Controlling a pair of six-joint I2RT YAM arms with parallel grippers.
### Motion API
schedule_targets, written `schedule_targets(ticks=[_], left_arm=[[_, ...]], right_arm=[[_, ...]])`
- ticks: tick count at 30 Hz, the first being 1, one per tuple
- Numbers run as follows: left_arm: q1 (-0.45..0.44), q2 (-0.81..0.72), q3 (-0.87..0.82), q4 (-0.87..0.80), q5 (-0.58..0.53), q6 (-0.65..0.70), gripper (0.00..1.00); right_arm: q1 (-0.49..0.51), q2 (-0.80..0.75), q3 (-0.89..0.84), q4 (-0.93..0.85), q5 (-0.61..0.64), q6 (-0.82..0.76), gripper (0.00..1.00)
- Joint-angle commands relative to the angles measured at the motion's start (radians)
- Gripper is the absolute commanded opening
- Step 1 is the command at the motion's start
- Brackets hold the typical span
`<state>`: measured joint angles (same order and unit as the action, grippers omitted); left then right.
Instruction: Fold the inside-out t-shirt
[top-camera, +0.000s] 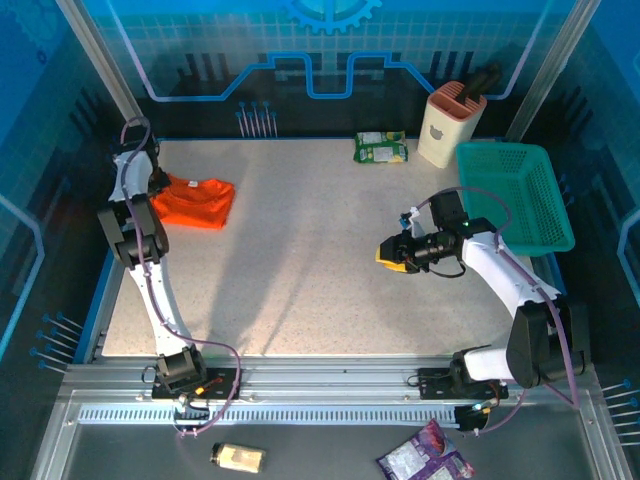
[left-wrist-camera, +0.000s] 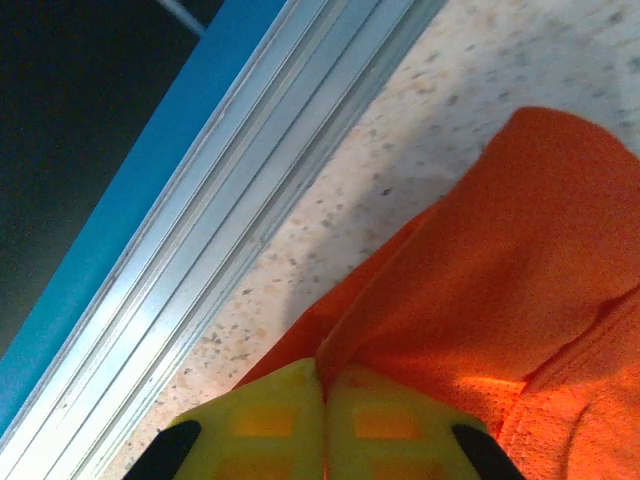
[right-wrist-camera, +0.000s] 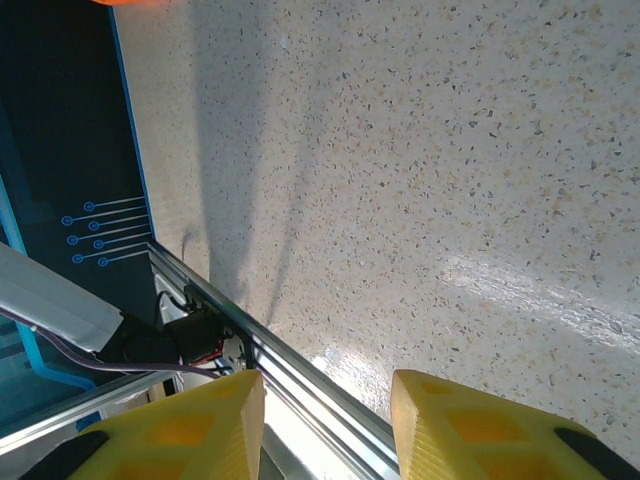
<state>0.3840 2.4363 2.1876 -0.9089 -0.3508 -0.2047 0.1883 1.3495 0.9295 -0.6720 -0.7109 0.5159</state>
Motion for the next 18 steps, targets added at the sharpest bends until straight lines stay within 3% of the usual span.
schedule_targets(ticks=[1, 10, 14, 18], left_arm=[[0.01, 0.013, 0.026, -0.073, 0.034, -0.059, 0.08], [0.003, -0.031, -0.009, -0.057, 0.069, -0.062, 0.14], [-0.001, -0.079, -0.003, -0.064, 0.087, -0.06, 0.32], [-0.007, -0.122, 0.008, -0.083, 0.098, -0.059, 0.41]], right_arm=[[-0.012, -0.023, 0.019, 0.001, -0.012, 0.012, 0.4], [-0.007, -0.026, 0.018, 0.009, 0.001, 0.015, 0.4], [-0.008, -0.037, 0.037, 0.006, 0.04, 0.004, 0.42], [-0.019, -0.038, 0.079, -0.024, 0.121, -0.039, 0.47]])
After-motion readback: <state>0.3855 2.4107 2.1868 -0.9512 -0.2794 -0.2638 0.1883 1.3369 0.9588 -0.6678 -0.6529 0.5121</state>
